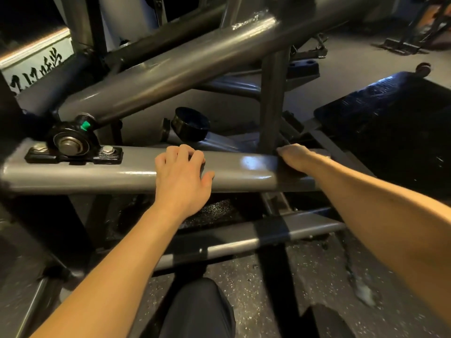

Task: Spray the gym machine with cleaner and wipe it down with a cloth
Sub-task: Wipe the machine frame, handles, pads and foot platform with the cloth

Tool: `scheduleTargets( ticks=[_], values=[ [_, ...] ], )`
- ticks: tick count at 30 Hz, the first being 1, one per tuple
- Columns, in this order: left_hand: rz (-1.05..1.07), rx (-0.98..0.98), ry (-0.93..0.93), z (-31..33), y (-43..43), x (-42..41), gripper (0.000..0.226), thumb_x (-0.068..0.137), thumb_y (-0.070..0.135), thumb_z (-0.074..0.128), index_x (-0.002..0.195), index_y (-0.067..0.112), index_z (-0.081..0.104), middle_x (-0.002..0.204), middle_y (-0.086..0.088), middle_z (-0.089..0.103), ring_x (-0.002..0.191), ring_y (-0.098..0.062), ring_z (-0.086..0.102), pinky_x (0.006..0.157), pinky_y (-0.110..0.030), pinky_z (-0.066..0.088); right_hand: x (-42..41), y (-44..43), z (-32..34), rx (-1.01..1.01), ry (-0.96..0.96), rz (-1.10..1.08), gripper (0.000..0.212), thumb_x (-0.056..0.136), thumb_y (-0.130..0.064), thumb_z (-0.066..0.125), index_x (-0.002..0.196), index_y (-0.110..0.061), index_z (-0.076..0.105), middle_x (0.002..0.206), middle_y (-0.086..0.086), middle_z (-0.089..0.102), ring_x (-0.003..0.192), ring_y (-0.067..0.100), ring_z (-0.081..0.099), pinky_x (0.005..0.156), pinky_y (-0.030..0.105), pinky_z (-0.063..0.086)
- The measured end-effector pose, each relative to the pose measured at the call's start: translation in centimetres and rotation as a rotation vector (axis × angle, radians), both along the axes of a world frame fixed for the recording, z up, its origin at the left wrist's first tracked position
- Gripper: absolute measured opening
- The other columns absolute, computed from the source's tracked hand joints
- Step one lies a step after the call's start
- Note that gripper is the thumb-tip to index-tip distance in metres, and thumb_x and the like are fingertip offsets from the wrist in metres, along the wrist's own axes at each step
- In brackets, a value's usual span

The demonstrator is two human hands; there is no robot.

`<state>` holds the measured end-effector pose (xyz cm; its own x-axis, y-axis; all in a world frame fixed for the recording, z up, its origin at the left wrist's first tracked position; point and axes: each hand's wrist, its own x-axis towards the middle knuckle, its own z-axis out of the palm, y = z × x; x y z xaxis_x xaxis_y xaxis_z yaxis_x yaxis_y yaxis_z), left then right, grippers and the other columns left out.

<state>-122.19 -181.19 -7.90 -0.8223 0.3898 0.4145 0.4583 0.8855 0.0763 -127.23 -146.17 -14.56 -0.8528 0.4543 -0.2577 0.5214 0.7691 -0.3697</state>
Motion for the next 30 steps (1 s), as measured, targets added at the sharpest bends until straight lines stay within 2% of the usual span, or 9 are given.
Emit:
scheduleTargets(
  ticks=[3,6,11,13,16,20,24,26,30],
  values=[
    [0.010,0.000,-0.022,0.1,-0.1,0.1,0.033,0.097,0.048,0.057,0.118,0.023,0.062,0.126,0.000,0.052,0.123,-0.025,0.041,0.105,-0.043,0.030,3.1,-7.8,4.6,0.097,0.084,0.138,0.047,0.101,-0.056,0.040,0.129,-0.029,0.067,0.138,0.011,0.060,0.129,0.038,0.053,0.111,0.048,0.039],
    [0.030,0.000,-0.056,0.7,0.0,0.1,0.035,0.097,0.046,0.060,0.122,0.023,0.063,0.129,-0.001,0.052,0.124,-0.027,0.041,0.105,-0.043,0.030,5.7,-13.1,5.2,0.083,0.237,0.393,0.050,0.107,-0.038,0.031,0.142,-0.016,0.059,0.154,0.010,0.047,0.143,0.036,0.037,0.118,0.047,0.029],
    [0.028,-0.066,-0.044,1.5,2.8,0.2,0.035,0.099,0.044,0.054,0.127,0.026,0.067,0.134,0.001,0.055,0.127,-0.027,0.040,0.106,-0.045,0.029,10.2,-12.6,3.1,0.125,0.468,0.388,0.043,0.110,-0.023,0.044,0.152,-0.016,0.050,0.167,0.005,0.030,0.156,0.029,0.017,0.127,0.048,0.016],
    [-0.023,-0.080,-0.057,1.4,5.0,0.0,0.036,0.099,0.046,0.053,0.124,0.025,0.068,0.133,0.001,0.056,0.125,-0.028,0.041,0.103,-0.045,0.030,10.5,-8.3,2.1,0.112,0.444,0.234,0.044,0.110,-0.025,0.044,0.153,-0.016,0.049,0.166,0.010,0.032,0.154,0.032,0.024,0.125,0.041,0.017],
    [-0.082,-0.151,-0.109,0.8,8.5,-0.1,0.040,0.098,0.054,0.050,0.118,0.023,0.067,0.131,0.001,0.057,0.124,-0.028,0.041,0.099,-0.044,0.030,11.1,-2.3,1.1,0.122,0.370,0.021,0.043,0.109,-0.023,0.042,0.149,-0.010,0.053,0.161,0.017,0.038,0.146,0.042,0.034,0.118,0.050,0.031],
    [-0.125,-0.225,-0.118,-0.2,11.4,-0.5,0.046,0.099,0.057,0.047,0.123,0.021,0.062,0.133,0.000,0.056,0.123,-0.028,0.043,0.098,-0.043,0.032,10.9,-2.9,0.6,0.134,0.282,-0.152,0.049,0.107,-0.026,0.045,0.156,-0.022,0.042,0.171,0.007,0.015,0.157,0.038,0.006,0.125,0.060,0.017],
    [-0.130,-0.212,-0.119,-1.1,11.8,-0.5,0.046,0.102,0.053,0.044,0.132,0.021,0.058,0.136,-0.001,0.055,0.124,-0.029,0.043,0.097,-0.042,0.034,11.6,-10.5,-0.7,-0.148,0.539,-0.296,0.054,0.108,-0.019,0.044,0.160,-0.028,0.033,0.173,0.004,-0.007,0.157,0.028,-0.020,0.125,0.051,-0.008],
    [-0.142,-0.219,-0.103,-1.3,11.8,-0.4,0.046,0.103,0.051,0.044,0.135,0.021,0.057,0.138,-0.003,0.054,0.126,-0.030,0.043,0.099,-0.043,0.034,11.7,-12.8,-1.1,-0.210,0.629,-0.321,0.054,0.108,-0.019,0.046,0.160,-0.023,0.033,0.173,0.008,0.000,0.157,0.028,-0.018,0.123,0.049,-0.012],
    [-0.149,-0.195,-0.154,-1.4,11.9,-0.8,0.046,0.102,0.049,0.047,0.136,0.019,0.057,0.139,-0.005,0.052,0.129,-0.032,0.040,0.102,-0.045,0.032,11.2,-11.7,-0.7,-0.391,0.610,-0.482,0.054,0.109,-0.018,0.044,0.161,-0.026,0.031,0.172,0.007,0.013,0.159,0.026,0.002,0.128,0.046,0.005]
  ],
)
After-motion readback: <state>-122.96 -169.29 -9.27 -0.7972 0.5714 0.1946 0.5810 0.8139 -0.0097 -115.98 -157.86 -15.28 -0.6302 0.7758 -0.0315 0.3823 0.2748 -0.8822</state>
